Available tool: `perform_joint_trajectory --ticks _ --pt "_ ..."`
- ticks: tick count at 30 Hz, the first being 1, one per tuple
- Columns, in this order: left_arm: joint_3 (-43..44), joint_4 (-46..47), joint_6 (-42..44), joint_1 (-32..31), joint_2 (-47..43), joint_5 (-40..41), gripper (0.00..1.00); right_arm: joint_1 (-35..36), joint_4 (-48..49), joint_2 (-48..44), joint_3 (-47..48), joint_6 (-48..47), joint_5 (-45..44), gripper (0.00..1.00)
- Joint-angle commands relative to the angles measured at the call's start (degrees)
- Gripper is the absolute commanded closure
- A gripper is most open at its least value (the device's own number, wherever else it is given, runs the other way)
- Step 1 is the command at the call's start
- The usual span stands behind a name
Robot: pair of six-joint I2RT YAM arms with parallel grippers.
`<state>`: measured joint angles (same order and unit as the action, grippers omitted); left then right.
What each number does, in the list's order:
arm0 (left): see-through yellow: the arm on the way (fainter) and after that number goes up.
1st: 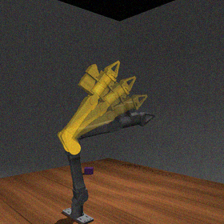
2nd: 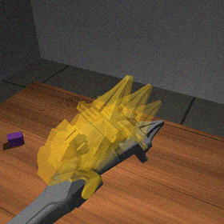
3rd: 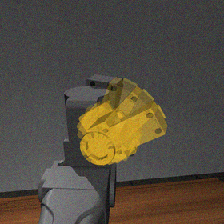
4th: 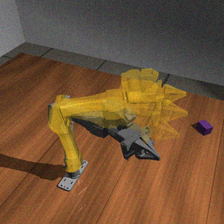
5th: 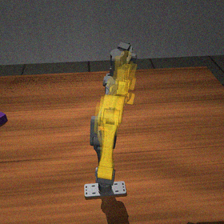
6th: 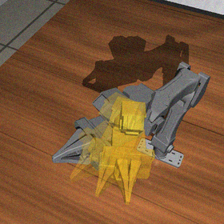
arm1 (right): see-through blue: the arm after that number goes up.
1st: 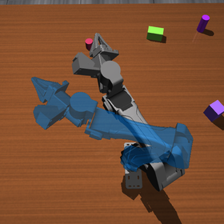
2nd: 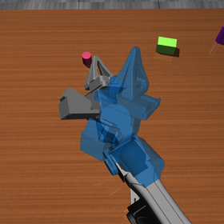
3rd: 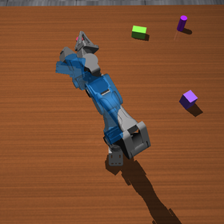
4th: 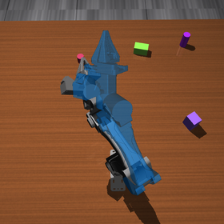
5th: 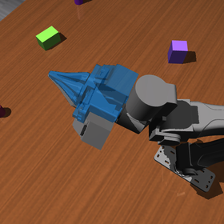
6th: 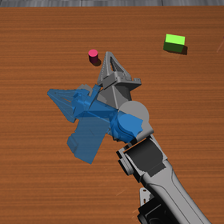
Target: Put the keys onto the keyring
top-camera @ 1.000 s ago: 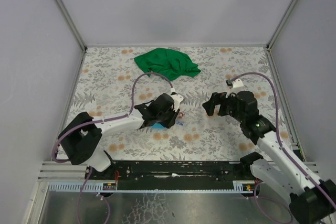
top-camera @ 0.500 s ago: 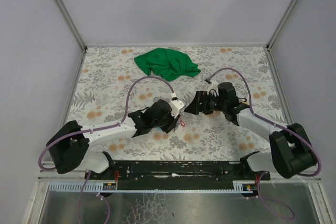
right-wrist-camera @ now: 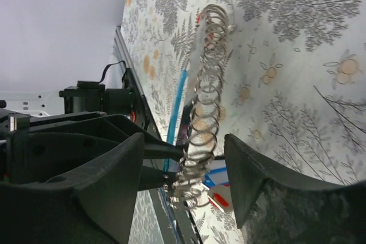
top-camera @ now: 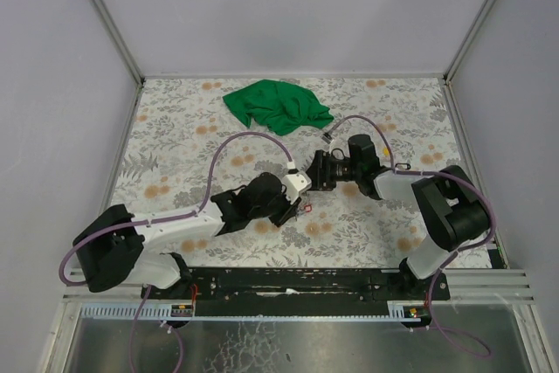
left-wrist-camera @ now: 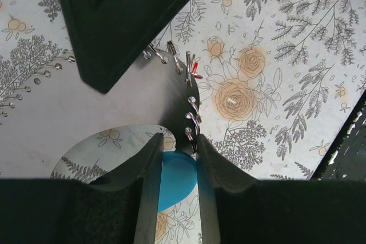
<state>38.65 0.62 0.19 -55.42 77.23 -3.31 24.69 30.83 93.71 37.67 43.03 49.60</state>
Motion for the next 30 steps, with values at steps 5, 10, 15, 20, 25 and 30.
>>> perform_joint_trajectory --ticks 5,10,15,20,25,30 --pt "-1.56 7.61 3.65 -1.44 -2.23 -0.92 0.87 2.56 10.65 3.74 3.2 5.33 7.28 0.48" --pt "-3.38 9.36 3.49 -1.66 -3.83 0.23 0.84 2.99 12.42 2.91 2.83 6.27 7.7 0.72" --pt "-6.51 13.76 0.72 -1.68 -7.02 2.15 0.72 3.34 7.81 -1.92 2.46 2.09 4.58 0.88" --pt "-11.43 20.36 -5.17 -0.5 -13.22 3.77 0.52 3.96 3.01 -7.66 1.57 -2.03 -0.63 0.91" --pt "-15.58 26.58 -14.1 3.71 -18.54 -0.2 0.38 4.42 1.08 -12.86 0.28 -3.97 -5.0 0.93" --pt "-21.22 38.4 -27.61 12.45 -21.68 -7.19 0.31 4.82 2.11 -15.55 -1.33 -4.07 -7.32 0.96"
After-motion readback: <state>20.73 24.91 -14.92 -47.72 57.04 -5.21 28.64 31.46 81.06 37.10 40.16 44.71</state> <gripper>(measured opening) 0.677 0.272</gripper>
